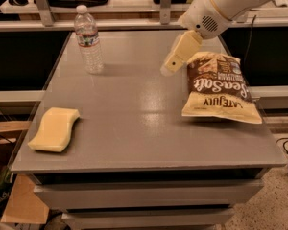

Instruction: Move water bottle near sponge

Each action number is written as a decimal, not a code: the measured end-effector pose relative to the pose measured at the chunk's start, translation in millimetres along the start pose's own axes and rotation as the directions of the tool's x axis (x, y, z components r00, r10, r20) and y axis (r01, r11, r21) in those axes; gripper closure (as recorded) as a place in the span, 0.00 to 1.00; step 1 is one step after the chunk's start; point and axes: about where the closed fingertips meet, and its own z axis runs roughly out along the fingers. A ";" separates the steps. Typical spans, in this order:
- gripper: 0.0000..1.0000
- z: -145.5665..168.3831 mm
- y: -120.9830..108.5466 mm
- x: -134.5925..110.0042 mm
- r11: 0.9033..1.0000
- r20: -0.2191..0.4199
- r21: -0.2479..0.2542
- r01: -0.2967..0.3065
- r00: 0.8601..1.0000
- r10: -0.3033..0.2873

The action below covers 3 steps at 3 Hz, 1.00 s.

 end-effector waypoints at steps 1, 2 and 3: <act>0.00 38.9 -8.2 -21.0 0.997 0.123 -0.015 -0.081 0.989 0.083; 0.00 39.0 -8.1 -21.1 0.997 0.123 -0.015 -0.081 0.989 0.083; 0.00 57.0 -9.3 -31.4 0.996 0.179 -0.028 -0.082 0.980 0.086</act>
Offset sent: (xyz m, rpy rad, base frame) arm 0.0152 0.0261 -0.0153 0.1070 0.0238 -0.0261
